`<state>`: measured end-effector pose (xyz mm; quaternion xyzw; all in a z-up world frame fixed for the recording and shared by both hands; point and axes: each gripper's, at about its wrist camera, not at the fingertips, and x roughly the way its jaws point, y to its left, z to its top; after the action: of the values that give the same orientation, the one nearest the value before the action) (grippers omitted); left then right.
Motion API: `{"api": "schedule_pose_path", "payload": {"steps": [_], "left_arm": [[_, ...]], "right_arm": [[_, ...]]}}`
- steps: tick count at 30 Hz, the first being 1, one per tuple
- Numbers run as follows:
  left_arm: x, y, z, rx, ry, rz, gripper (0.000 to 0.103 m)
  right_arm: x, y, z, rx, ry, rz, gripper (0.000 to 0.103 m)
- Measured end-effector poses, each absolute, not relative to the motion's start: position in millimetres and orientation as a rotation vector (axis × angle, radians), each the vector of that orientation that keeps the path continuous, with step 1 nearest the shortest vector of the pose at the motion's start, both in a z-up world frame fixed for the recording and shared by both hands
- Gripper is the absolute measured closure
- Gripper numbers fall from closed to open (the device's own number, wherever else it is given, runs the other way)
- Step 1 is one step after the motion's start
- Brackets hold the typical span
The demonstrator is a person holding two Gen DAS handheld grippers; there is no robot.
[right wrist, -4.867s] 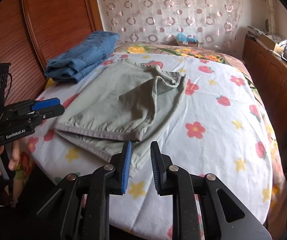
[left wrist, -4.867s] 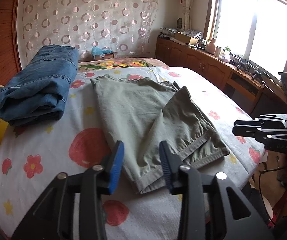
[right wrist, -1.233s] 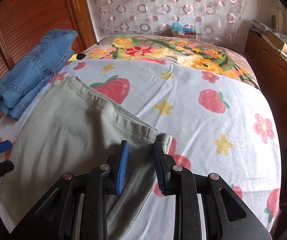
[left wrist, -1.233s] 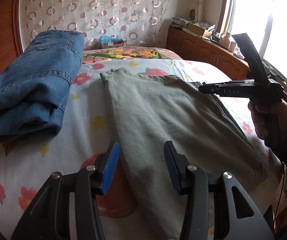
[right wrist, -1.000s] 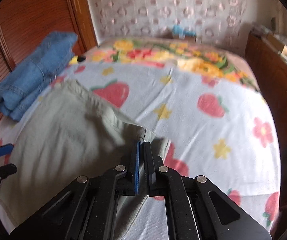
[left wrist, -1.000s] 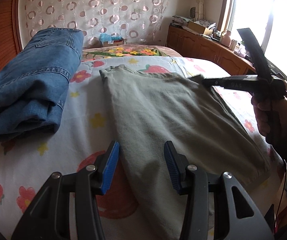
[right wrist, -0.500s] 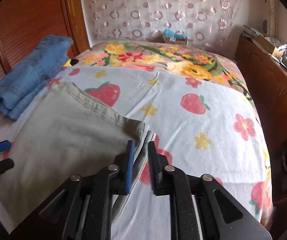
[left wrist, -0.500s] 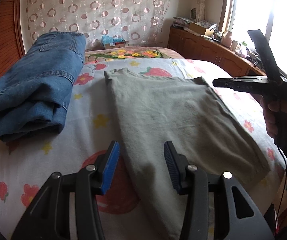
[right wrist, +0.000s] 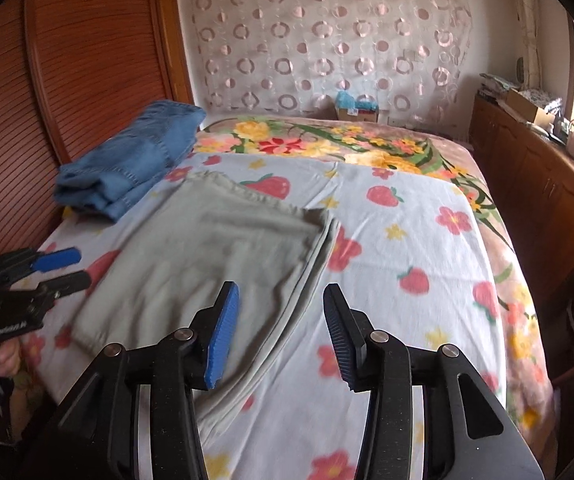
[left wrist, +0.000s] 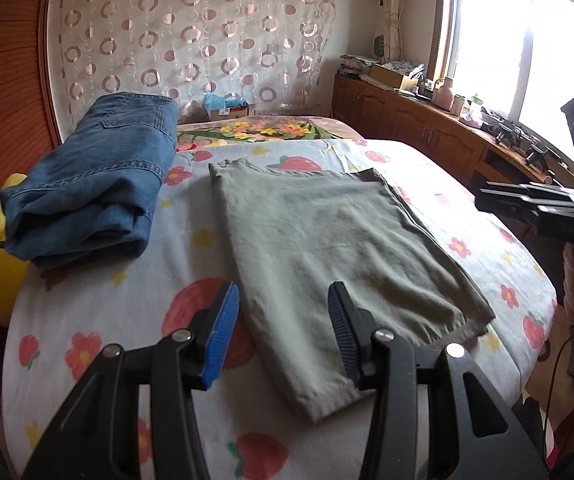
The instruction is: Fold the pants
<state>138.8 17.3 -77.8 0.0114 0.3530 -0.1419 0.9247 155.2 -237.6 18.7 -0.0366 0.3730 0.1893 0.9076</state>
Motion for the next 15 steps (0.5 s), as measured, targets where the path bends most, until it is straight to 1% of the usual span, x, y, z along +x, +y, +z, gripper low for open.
{"api": "schedule_pose_path", "payload": {"steps": [7,15], "left_arm": [[121,24,-87,0.014,0.741,-0.288,0.058],[123,22,-104,0.022,0.779,-0.293,0.058]], "right_arm": [[122,-228,-3,-0.069,0.809,0.398,0.059],[116,-220,-27,-0.025,0.865,0.439,0.059]]}}
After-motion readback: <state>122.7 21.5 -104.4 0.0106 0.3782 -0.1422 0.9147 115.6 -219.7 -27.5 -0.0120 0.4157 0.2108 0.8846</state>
